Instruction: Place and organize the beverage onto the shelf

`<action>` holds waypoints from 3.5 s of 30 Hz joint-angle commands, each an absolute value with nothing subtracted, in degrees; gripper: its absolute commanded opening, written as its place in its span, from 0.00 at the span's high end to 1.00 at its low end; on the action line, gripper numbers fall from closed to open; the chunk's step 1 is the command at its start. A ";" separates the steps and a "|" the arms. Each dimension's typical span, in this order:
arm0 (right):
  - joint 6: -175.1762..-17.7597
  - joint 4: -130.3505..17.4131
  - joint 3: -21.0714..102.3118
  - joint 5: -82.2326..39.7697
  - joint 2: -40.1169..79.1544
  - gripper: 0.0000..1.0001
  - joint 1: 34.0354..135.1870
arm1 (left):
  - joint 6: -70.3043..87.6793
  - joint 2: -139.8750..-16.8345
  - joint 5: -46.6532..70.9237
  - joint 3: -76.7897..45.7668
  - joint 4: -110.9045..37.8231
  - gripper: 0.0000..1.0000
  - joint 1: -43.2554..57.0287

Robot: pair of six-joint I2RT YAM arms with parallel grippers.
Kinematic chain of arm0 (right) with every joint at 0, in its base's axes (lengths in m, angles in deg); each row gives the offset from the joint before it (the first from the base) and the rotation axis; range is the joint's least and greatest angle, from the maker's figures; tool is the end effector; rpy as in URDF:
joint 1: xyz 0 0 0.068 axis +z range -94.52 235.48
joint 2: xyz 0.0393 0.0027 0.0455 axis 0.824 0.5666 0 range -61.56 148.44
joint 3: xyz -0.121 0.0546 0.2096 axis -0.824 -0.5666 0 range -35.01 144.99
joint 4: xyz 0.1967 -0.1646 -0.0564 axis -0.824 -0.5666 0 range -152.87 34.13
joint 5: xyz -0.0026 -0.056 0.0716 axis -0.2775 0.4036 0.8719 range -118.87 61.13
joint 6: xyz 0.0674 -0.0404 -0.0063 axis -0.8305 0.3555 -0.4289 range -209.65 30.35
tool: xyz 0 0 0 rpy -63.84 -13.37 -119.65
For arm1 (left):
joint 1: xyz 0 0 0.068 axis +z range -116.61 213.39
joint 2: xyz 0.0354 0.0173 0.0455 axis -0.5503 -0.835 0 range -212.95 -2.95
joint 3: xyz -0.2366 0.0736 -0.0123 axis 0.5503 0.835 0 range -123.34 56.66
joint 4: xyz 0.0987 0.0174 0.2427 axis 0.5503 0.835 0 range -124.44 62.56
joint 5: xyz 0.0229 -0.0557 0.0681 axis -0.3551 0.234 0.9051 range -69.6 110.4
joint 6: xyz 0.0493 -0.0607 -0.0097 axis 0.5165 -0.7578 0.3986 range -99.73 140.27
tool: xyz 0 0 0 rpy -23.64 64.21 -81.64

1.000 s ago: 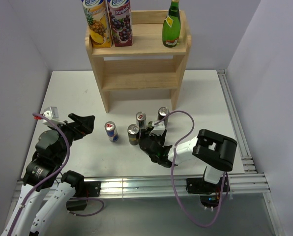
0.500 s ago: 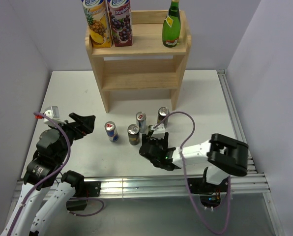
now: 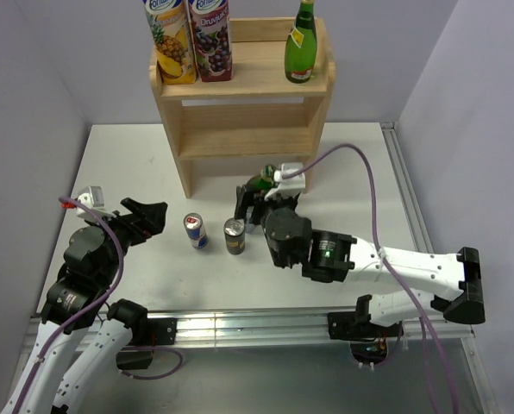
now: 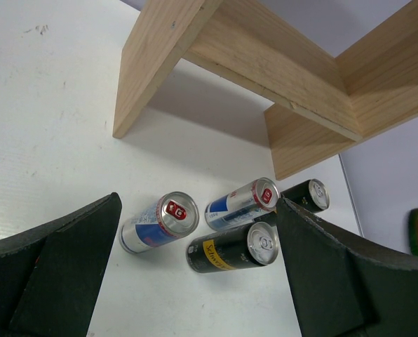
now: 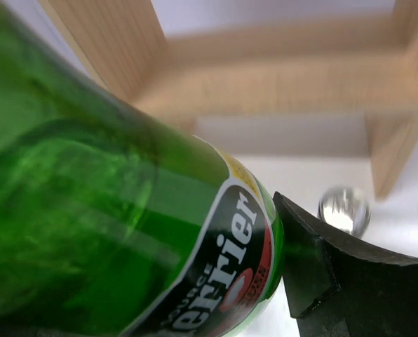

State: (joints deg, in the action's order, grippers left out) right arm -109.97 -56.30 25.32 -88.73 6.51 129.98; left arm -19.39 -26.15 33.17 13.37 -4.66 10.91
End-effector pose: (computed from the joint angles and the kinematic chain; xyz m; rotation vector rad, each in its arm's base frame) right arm 0.1338 0.2638 0.3456 -0.0164 1.6548 0.3679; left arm 0.1439 -0.0432 0.3247 -0.4287 1.7214 -0.5994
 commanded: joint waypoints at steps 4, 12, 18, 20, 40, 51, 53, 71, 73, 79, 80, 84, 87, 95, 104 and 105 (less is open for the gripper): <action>-90.99 -51.74 51.94 -83.64 12.96 1.00 124.05 | -18.58 -25.27 33.49 13.68 -6.40 0.01 10.71; -81.92 -60.79 82.73 -78.01 30.97 1.00 114.39 | -18.49 -25.01 33.41 13.68 -6.40 0.01 10.62; -80.16 -65.10 100.06 -75.37 41.44 1.00 109.37 | -18.67 -24.66 33.32 13.77 -6.57 0.01 10.62; -80.95 -65.89 103.40 -74.23 43.63 1.00 107.26 | -18.58 -24.48 33.05 13.85 -6.66 0.01 10.62; -87.80 -66.06 104.65 -69.22 47.86 1.00 96.80 | -18.49 -23.69 32.53 13.85 -6.84 0.01 10.36; -89.57 -67.03 102.62 -68.86 48.83 0.82 95.91 | -18.49 -23.52 32.52 13.85 -6.84 0.01 10.45; -89.57 -67.04 102.36 -68.95 49.09 0.61 95.91 | -18.41 -23.43 32.53 13.85 -6.84 0.01 10.36; -91.06 -65.63 101.48 -69.65 51.38 0.14 94.86 | -18.49 -22.64 32.96 13.77 -6.58 0.01 9.92; -90.88 -65.19 101.48 -70.00 51.55 0.11 94.77 | -18.58 -22.64 33.05 13.85 -6.66 0.01 9.92; -90.27 -64.31 101.66 -70.01 51.55 0.09 94.68 | -18.67 -22.37 33.05 13.85 -6.66 0.01 9.92; -90.27 -64.31 101.66 -70.27 51.47 0.09 94.68 | -18.58 -22.37 33.05 13.85 -6.66 0.01 9.92; -90.44 -64.22 101.04 -70.36 51.29 0.09 94.68 | -18.58 -22.28 33.14 13.85 -6.58 0.01 9.92; -90.80 -64.05 100.43 -70.45 51.11 0.09 94.68 | -18.67 -22.11 33.23 13.85 -6.58 0.01 9.92; -92.99 -65.01 96.75 -70.71 49.18 0.09 94.77 | -18.67 -22.28 33.32 13.85 -6.49 0.01 9.83; -93.08 -61.94 85.31 -72.47 42.51 0.09 96.97 | -18.75 -22.28 33.49 13.77 -6.40 0.01 9.83; -93.17 -61.94 84.70 -72.90 42.07 0.09 97.14 | -18.67 -22.20 33.58 13.77 -6.40 0.01 9.83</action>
State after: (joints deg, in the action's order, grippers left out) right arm -92.16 -62.99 85.82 -70.35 45.59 96.48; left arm -19.39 -22.65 33.30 13.68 -4.79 10.03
